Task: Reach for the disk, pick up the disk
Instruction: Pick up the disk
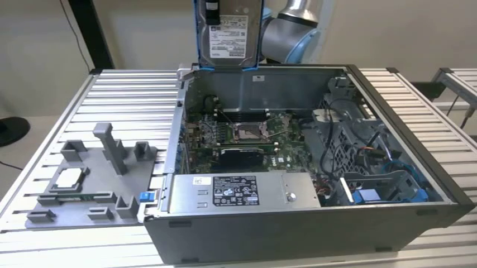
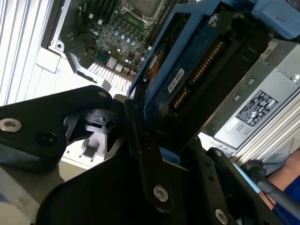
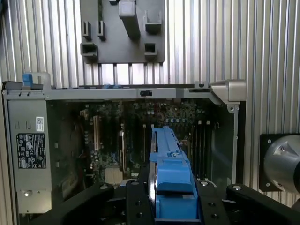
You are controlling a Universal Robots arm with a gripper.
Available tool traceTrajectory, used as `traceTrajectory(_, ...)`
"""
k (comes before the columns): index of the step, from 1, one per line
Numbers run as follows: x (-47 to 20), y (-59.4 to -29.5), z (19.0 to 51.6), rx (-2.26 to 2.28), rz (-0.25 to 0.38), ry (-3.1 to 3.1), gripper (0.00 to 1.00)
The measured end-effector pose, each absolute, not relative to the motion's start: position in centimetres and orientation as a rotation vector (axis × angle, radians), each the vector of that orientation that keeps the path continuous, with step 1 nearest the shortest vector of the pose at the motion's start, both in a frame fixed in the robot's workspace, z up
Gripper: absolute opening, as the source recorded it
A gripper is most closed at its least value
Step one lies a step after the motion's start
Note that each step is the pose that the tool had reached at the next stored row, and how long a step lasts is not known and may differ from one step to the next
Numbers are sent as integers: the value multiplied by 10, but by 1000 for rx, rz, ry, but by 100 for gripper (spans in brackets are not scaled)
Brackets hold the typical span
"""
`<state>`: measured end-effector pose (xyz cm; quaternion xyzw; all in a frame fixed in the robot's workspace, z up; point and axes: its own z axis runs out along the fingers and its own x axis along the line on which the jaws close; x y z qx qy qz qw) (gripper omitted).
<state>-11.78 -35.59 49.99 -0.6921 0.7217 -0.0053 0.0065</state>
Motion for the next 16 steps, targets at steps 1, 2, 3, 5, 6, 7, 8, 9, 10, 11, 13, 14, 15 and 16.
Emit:
traceTrajectory(1,-113,-356,500,-2166,-16,2258,0)
traceTrajectory(2,-109,-356,500,-2165,-16,2258,0)
traceTrajectory(3,-104,-356,500,-2165,-16,2258,0)
traceTrajectory(5,-95,-356,500,-2166,-16,2258,0)
traceTrajectory(6,-90,-356,500,-2165,-16,2258,0)
traceTrajectory(7,-86,-356,500,-2166,-16,2258,0)
traceTrajectory(8,-82,-356,500,-2166,-16,2258,0)
traceTrajectory(9,-77,-356,500,-2165,-16,2258,0)
traceTrajectory(10,-72,-356,500,-2166,-16,2258,0)
traceTrajectory(11,-68,-356,500,-2166,-16,2258,0)
traceTrajectory(13,-59,-356,500,-2166,-16,2258,0)
traceTrajectory(14,-54,-356,500,-2166,-16,2258,0)
traceTrajectory(15,-50,-356,500,-2166,-16,2258,0)
traceTrajectory(16,-45,-356,500,-2166,-17,2258,0)
